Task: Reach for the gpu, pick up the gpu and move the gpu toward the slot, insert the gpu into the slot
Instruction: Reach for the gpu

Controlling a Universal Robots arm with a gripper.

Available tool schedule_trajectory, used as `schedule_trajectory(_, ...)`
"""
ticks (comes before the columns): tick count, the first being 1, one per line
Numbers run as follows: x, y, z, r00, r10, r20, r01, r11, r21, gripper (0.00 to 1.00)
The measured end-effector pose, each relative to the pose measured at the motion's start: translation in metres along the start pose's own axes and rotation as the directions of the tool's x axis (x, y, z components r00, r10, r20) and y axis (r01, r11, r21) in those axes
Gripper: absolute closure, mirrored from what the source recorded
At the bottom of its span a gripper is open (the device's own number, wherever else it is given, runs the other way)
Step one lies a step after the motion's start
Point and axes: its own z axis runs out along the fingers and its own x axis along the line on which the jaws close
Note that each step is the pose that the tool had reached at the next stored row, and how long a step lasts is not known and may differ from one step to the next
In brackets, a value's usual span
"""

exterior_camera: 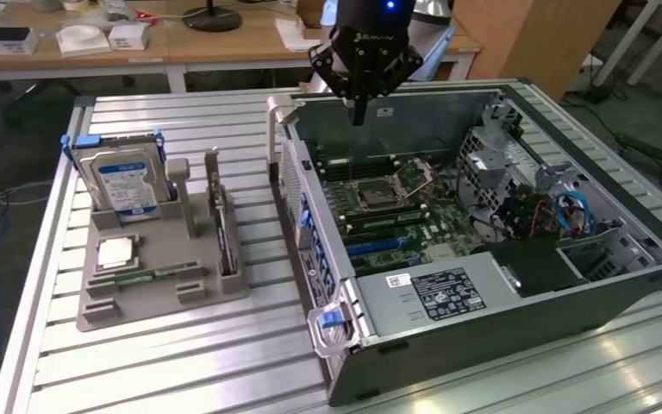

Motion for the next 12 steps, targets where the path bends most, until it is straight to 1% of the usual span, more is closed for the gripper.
schedule_trajectory(12,0.025,-0.0019,-0.0006,1.0000,0.000,0.0001,0.000,1.0000,0.0000,0.90)
